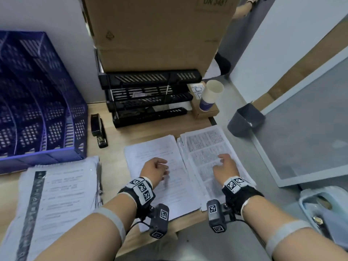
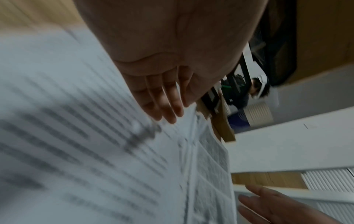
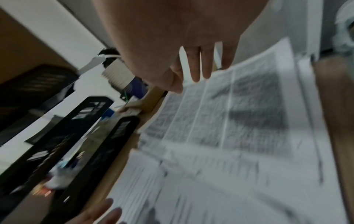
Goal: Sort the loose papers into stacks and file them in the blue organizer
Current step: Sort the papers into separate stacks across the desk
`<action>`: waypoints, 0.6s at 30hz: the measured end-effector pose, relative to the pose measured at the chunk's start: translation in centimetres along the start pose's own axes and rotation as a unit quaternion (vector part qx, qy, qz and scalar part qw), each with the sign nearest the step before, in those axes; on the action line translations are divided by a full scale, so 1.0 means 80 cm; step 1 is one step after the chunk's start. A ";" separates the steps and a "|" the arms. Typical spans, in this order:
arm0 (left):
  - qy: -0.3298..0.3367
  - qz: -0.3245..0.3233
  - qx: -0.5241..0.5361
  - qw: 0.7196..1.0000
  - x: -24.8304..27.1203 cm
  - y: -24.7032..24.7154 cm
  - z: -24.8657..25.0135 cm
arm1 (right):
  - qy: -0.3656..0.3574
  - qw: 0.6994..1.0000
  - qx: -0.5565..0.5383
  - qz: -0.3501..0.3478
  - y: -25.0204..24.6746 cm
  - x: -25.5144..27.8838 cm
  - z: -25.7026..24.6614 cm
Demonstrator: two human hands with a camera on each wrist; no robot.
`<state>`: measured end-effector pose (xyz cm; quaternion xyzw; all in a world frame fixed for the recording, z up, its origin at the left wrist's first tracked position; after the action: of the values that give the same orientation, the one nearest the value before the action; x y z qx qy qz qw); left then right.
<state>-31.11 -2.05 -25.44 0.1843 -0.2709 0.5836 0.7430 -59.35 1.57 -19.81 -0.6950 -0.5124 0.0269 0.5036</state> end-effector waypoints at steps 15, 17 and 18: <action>-0.127 0.297 -0.220 0.921 0.184 -0.445 -0.138 | -0.085 0.950 0.031 -0.297 0.402 0.217 -0.173; -0.115 0.259 -0.217 0.934 0.186 -0.451 -0.147 | -0.096 0.960 0.069 -0.255 0.403 0.224 -0.179; -0.111 0.250 -0.225 0.935 0.186 -0.454 -0.150 | -0.105 0.962 0.082 -0.237 0.403 0.225 -0.181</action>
<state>8.83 7.36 -24.15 0.0028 -0.5134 0.6499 0.5604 -20.74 6.17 -27.57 -0.5035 -0.7082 0.0214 0.4944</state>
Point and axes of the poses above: each hand's wrist, its own x-axis away from the middle knuckle, its own y-axis out of the palm, z = x × y, the point moved 10 cm from there along -x, towards the middle knuckle, and after that the axes turned 5 degrees about -z, right-handed, at the moved point
